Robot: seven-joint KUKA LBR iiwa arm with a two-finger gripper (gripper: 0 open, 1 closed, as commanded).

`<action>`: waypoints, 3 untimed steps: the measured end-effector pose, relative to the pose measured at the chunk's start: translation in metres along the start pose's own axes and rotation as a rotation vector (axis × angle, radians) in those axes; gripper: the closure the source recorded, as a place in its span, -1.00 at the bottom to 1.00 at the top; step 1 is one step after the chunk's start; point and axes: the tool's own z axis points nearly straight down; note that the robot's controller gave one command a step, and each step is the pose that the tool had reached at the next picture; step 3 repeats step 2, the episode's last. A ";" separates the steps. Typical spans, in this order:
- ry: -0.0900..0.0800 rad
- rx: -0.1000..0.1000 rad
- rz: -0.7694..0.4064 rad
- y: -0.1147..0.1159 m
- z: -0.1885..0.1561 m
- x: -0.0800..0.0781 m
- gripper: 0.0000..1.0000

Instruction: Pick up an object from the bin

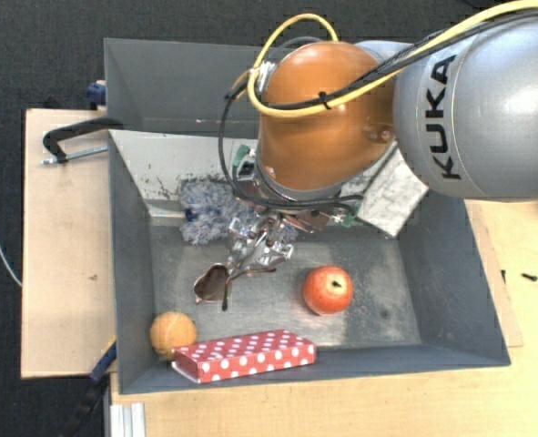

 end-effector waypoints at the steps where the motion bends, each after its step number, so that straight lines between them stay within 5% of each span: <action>1: 0.001 -0.001 0.000 0.000 0.000 0.000 1.00; 3: 0.001 -0.001 0.000 0.000 0.000 0.000 1.00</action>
Offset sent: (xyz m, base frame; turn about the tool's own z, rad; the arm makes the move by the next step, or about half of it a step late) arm 0.0000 0.0000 0.0000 0.0000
